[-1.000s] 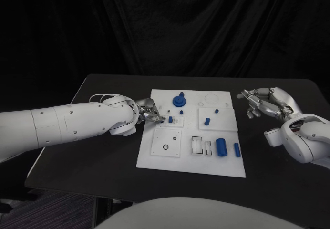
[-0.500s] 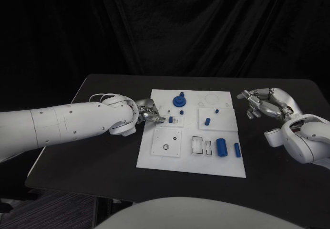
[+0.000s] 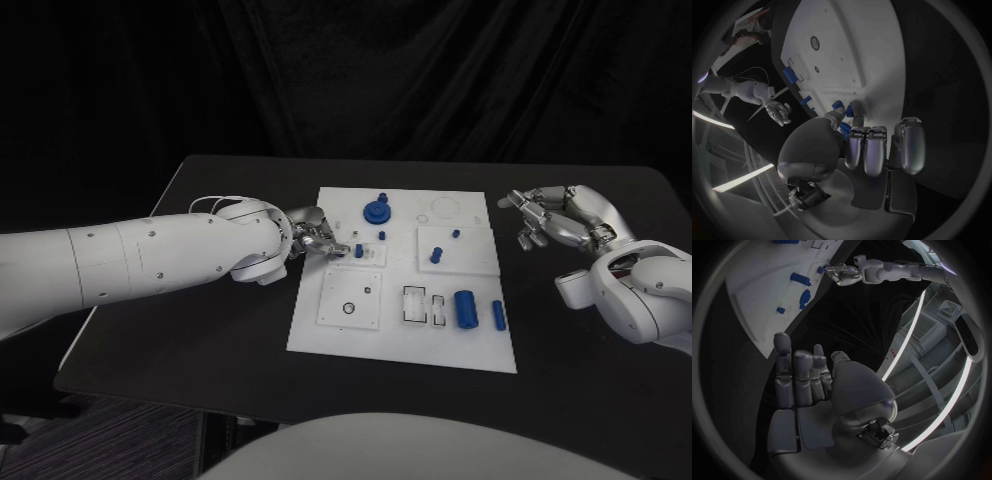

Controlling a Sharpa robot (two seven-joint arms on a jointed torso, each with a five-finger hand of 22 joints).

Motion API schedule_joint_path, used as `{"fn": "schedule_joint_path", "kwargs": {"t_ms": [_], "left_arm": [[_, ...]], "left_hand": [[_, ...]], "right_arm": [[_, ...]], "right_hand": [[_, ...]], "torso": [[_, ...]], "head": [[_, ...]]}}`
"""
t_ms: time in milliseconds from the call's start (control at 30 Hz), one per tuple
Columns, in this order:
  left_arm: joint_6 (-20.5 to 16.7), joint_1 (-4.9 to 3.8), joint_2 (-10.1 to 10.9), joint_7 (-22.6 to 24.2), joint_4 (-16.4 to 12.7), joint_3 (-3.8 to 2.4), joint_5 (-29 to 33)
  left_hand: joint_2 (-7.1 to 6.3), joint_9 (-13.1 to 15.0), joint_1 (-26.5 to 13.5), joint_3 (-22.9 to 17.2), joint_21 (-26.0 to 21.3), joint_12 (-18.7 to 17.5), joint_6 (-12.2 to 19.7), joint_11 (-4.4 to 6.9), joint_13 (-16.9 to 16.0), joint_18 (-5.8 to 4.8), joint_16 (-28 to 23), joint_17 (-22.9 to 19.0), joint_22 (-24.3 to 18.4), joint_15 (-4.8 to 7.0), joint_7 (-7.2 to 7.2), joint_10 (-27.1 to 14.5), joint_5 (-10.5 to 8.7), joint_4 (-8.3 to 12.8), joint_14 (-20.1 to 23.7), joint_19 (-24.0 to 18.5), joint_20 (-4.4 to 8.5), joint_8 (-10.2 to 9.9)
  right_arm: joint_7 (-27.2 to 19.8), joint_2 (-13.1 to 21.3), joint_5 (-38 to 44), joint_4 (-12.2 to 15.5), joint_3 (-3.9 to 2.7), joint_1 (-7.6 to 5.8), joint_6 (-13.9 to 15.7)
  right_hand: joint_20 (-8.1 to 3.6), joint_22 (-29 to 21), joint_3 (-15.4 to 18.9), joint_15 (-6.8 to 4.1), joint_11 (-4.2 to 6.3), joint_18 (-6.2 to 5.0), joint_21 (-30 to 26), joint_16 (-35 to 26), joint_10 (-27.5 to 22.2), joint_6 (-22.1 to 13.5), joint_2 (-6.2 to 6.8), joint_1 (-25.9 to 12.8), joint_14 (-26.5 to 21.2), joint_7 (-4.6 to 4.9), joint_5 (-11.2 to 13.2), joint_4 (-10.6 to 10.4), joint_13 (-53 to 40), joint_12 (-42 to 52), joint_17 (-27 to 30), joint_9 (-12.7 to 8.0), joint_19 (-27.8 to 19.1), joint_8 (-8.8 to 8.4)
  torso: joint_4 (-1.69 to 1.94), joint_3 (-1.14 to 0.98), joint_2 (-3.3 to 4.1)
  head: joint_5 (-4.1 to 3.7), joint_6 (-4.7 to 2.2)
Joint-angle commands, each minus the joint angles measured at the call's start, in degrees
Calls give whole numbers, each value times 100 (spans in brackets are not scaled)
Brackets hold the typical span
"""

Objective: Assemble the parts on the task board

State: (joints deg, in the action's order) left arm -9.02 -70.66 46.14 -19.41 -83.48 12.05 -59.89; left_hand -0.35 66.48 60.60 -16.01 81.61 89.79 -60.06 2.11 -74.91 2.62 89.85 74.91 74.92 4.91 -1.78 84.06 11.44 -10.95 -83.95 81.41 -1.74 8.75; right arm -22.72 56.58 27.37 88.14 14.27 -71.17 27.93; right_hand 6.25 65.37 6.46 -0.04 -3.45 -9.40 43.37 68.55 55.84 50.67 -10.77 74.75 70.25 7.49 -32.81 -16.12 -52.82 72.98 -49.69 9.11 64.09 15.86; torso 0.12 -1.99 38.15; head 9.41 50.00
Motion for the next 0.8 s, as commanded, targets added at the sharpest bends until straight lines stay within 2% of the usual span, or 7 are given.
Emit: {"fn": "schedule_joint_path", "kwargs": {"t_ms": [33, 267, 300, 400, 500, 633, 800], "left_arm": [[-26, 23, -23, 47, 21, 7, 42], [-24, 28, -55, -14, 60, 7, 42], [-22, 30, -58, -33, 65, 7, 42], [-13, 37, -64, -88, 77, 7, 42], [-1, 46, -69, -130, 93, 7, 42], [-5, 58, -72, -145, 107, 7, 42], [-74, 77, -71, -116, 115, 6, 42]], "left_hand": [[6, -56, -75, 112, -40, 21, 52, -31, -1509, 66, 15, 1509, 532, -32, -46, 594, -74, -89, -605, -45, -13, -74], [-3, -315, -223, 477, -88, 21, 191, -112, -1509, 77, 15, 1509, 511, -102, -138, 594, -276, -357, -605, -76, -76, -292], [3, -397, -273, 595, -96, 21, 200, -125, -1509, 79, 15, 1509, 511, -116, -154, 594, -387, -437, -605, -79, -92, -339], [17, -520, -328, 786, -110, 21, 202, -144, -1509, 83, 15, 1509, 511, -132, -172, 594, -506, -528, -605, -84, -112, -398], [92, -652, -510, 1047, -129, 21, 230, -169, -1509, 88, 15, 1509, 508, -153, -197, 594, -664, -563, -605, -91, -132, -456], [128, -685, -549, 1111, -136, 21, 236, -173, -1509, 90, 15, 1509, 507, -158, -202, 594, -677, -568, -605, -94, -138, -464], [294, -741, -686, 1280, -129, 21, 208, -174, -1509, 86, 15, 1509, 530, -165, -203, 594, -636, -579, -605, -76, -147, -440]], "right_arm": [[95, 3, 20, 5, -4, 14, -53], [122, 8, 20, 13, -4, 15, -84], [125, 9, 20, 14, -4, 15, -87], [136, 13, 20, 18, -4, 15, -96], [154, 19, 20, 22, -4, 15, -110], [172, 22, 20, 25, -4, 15, -124], [180, 22, 20, 25, -4, 15, -142]], "right_hand": [[-3, -7, -48, -6, 12, -56, -30, -24, -43, 28, 5, 70, -40, -8, -39, 7, 11, -34, 10, -8, -57, -5], [-3, -6, -63, -6, 12, -56, -32, -22, -47, 27, 16, 83, -39, -7, -40, 10, 15, -37, 7, -10, -57, -6], [-3, -6, -67, -6, 12, -56, -32, -20, -45, 26, 19, 86, -39, -7, -41, 11, 13, -36, 5, -10, -57, -7], [-3, -3, -72, -6, 12, -55, -27, -14, -43, 26, 27, 92, -33, -7, -41, 13, 11, -34, -6, -11, -53, -7], [-3, -4, -78, -7, 11, -55, -31, -15, -42, 26, 35, 98, -35, -7, -41, 15, 11, -34, -2, -12, -55, -7], [-3, -4, -78, -7, 11, -55, -31, -15, -42, 26, 35, 98, -35, -7, -41, 15, 11, -34, -2, -12, -55, -7], [-3, -8, -89, -6, 11, -57, -41, -22, -54, 26, 47, 107, -42, -6, -45, 18, 24, -40, 12, -13, -59, -8]], "torso": [[2, -2, 2], [-2, 0, 5], [-4, 0, 5], [-6, 0, 4], [-4, 0, 2], [-6, 0, 4], [-4, -2, 3]], "head": [[7, 0], [4, 0], [5, 0], [9, 0], [7, 0], [11, 0], [14, 0]]}}
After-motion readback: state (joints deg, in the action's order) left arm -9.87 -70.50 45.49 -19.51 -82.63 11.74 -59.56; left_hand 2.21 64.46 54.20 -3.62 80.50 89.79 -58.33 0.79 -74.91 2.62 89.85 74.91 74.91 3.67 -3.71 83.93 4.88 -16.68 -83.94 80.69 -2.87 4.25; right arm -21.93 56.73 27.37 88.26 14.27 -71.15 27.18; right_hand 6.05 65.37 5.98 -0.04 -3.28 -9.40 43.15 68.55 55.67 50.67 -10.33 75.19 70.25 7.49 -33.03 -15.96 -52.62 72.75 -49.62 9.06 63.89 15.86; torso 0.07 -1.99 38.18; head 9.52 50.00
